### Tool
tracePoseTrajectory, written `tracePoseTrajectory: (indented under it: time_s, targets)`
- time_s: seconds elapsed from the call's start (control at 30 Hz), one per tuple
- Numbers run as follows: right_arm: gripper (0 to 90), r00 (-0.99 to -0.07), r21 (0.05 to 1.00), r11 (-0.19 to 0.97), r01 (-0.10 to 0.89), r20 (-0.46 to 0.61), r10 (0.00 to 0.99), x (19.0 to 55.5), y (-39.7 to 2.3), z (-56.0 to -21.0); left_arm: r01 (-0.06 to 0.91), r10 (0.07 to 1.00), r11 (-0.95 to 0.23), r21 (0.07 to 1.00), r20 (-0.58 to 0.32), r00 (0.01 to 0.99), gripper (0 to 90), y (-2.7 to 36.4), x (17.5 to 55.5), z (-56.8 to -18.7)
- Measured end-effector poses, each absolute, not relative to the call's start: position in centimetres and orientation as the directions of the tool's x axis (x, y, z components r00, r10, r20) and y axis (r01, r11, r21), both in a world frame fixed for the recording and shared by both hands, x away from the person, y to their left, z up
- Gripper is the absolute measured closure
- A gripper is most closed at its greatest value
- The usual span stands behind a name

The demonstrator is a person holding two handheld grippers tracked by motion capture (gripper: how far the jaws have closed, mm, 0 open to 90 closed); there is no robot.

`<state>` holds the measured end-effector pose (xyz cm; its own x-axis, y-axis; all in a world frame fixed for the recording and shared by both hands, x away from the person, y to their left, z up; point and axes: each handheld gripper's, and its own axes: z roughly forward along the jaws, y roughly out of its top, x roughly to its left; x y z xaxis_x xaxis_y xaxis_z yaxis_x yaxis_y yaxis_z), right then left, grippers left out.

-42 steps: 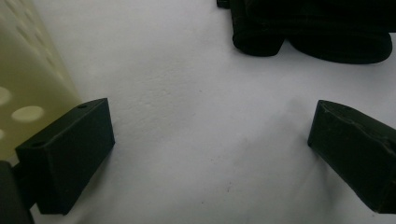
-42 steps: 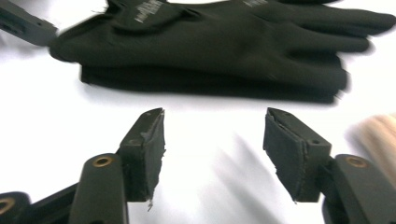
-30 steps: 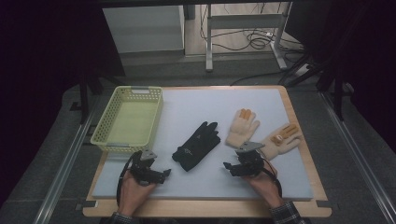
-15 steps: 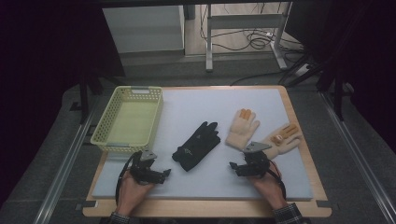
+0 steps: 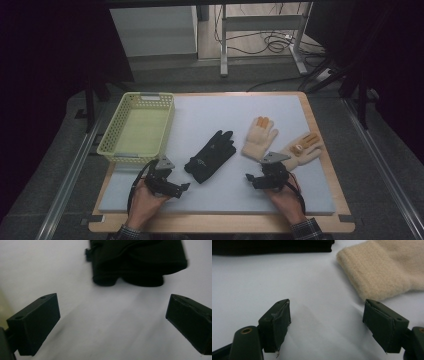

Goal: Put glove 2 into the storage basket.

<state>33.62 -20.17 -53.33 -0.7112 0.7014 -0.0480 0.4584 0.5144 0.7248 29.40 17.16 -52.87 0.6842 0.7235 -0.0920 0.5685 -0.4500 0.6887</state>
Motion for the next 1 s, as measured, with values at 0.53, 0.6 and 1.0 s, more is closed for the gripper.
tracePoseTrajectory:
  time_s: [0.53,0.6,1.0]
  targets:
    - [22.1,-0.712,0.726,0.514,0.457,-0.049,0.701,33.6,-20.2,-53.3,0.544,0.684,-0.503,0.671,-0.076,0.726,0.0,12.0,33.8,-49.8]
    - [22.1,-0.711,0.726,0.514,0.457,-0.048,0.701,33.6,-20.2,-53.3,0.541,0.680,-0.515,0.665,-0.068,0.730,0.0,11.1,34.4,-49.5]
    - [22.1,-0.712,0.726,0.514,0.457,-0.048,0.701,33.6,-20.2,-53.3,0.565,0.680,-0.582,0.585,-0.031,0.732,0.0,6.9,38.0,-51.5]
